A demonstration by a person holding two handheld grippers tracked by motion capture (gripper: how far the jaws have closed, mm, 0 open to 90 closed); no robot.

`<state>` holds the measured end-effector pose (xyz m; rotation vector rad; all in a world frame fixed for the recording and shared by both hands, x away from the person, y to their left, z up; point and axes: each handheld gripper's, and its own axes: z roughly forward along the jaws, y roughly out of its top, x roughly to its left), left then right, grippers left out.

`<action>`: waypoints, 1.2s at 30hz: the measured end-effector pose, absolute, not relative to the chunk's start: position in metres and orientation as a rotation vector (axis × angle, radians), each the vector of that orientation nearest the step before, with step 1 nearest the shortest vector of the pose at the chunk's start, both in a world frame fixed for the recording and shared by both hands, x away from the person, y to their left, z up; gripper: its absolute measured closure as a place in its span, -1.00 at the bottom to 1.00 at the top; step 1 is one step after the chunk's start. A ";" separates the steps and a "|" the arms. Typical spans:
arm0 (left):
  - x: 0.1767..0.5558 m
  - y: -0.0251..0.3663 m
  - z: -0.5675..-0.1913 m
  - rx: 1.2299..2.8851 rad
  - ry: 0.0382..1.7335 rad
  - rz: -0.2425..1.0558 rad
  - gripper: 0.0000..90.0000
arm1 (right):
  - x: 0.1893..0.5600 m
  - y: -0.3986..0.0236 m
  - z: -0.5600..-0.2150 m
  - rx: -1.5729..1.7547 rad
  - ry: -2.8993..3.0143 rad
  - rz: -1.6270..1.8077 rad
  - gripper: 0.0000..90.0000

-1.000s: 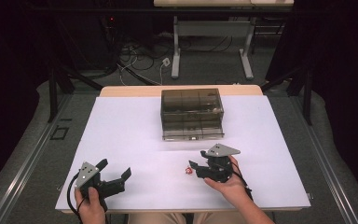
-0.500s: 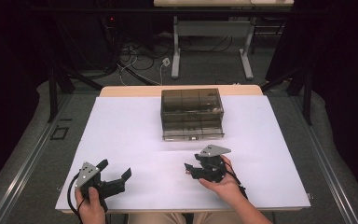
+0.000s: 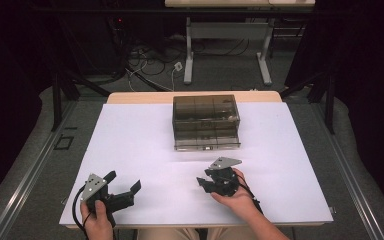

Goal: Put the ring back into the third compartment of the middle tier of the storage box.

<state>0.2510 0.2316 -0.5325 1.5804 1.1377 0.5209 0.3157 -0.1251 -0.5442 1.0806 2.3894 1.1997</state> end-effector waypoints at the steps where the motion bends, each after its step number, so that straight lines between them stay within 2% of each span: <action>1: 0.251 0.231 -0.533 1.578 1.141 0.518 -0.99 | 0.316 -0.125 -0.545 1.083 2.388 1.203 0.27; 36: 0.251 0.232 -0.532 1.574 1.141 0.520 -0.99 | 0.319 -0.120 -0.563 1.057 2.432 1.145 0.57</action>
